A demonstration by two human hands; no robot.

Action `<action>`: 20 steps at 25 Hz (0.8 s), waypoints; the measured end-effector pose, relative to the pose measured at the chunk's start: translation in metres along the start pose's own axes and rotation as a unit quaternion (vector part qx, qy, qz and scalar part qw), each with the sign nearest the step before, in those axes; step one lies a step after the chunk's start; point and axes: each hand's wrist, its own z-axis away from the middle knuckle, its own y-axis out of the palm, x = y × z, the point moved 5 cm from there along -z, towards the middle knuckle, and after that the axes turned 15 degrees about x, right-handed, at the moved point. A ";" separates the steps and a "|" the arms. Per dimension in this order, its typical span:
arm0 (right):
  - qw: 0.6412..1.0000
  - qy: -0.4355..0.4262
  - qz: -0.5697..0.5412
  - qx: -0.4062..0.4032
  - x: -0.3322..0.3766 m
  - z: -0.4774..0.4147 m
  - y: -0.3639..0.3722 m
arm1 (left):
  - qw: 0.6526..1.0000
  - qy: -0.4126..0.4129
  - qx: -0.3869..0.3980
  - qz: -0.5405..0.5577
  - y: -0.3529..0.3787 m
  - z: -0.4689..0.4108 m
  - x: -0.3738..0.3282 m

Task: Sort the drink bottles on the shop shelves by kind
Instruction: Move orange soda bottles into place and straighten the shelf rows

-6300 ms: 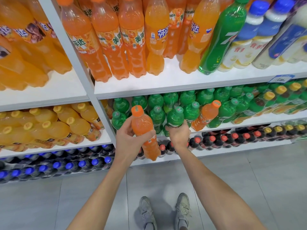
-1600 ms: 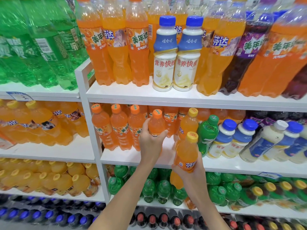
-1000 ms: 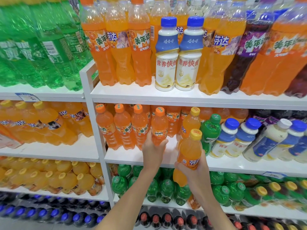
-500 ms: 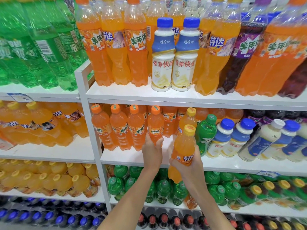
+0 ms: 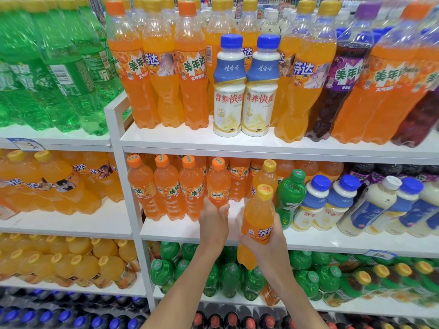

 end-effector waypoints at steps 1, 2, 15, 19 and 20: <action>1.000 -0.002 0.000 0.002 0.001 0.000 0.000 | 1.000 -0.004 0.003 -0.006 -0.001 0.000 0.000; 1.000 -0.003 0.002 0.003 0.001 -0.001 0.000 | 1.000 -0.009 0.005 -0.011 -0.003 0.000 -0.001; 1.000 0.001 -0.013 0.016 0.004 -0.001 0.006 | 0.994 -0.084 0.059 -0.039 -0.022 0.010 -0.004; 1.000 0.000 -0.026 0.017 0.001 0.000 0.006 | 0.990 -0.079 0.078 -0.084 -0.033 0.019 -0.013; 1.000 0.001 -0.024 0.017 0.001 0.000 0.006 | 0.989 -0.077 0.084 -0.094 -0.035 0.021 -0.016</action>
